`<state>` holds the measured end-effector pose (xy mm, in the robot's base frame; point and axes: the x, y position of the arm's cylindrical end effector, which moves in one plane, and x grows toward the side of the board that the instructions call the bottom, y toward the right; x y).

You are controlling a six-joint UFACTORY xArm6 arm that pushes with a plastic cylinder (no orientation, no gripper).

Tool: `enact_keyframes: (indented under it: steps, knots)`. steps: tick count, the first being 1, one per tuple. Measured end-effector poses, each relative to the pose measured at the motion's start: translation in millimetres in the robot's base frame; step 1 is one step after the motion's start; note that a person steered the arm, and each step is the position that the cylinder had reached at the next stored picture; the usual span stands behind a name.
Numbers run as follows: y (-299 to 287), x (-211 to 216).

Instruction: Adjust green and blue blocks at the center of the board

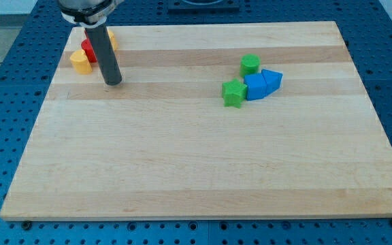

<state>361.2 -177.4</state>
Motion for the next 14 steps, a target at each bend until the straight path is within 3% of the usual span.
enact_keyframes:
  steps: [1,2,3,5,7,8,9,10,11,12,14]
  knots:
    - [62.2,-6.9]
    - [159.9,-53.7]
    - [169.9,-82.1]
    - [274.0,-106.4]
    - [257.4,-14.4]
    - [260.5,-47.9]
    - [319.7,-65.1]
    - [359.5,-42.3]
    - [327.0,-22.8]
    - [321.0,-30.7]
    - [314.2,32.0]
